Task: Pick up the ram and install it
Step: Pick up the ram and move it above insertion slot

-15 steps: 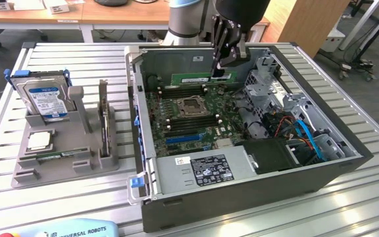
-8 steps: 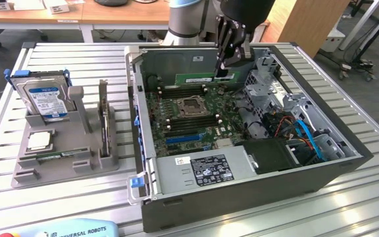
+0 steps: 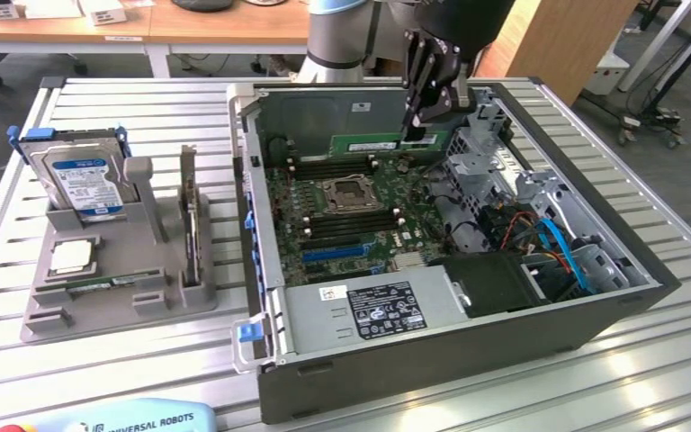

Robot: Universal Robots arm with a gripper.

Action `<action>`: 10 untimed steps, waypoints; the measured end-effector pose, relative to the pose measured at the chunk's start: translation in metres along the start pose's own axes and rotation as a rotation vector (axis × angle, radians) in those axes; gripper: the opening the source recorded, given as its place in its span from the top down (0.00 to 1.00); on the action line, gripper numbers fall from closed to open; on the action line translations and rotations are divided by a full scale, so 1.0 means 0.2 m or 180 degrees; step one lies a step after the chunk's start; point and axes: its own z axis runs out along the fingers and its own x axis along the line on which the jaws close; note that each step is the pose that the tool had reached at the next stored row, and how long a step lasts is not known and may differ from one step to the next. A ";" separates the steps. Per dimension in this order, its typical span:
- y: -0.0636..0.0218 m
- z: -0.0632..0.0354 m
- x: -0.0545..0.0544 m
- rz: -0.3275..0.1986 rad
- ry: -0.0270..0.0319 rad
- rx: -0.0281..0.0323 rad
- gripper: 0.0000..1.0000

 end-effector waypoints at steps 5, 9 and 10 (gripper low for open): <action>0.000 0.003 -0.01 0.0000 -0.0001 0.0000 0.88; 0.000 0.009 -0.03 0.0000 -0.0010 0.0000 0.88; 0.000 0.011 -0.03 0.0000 -0.0013 0.0000 0.88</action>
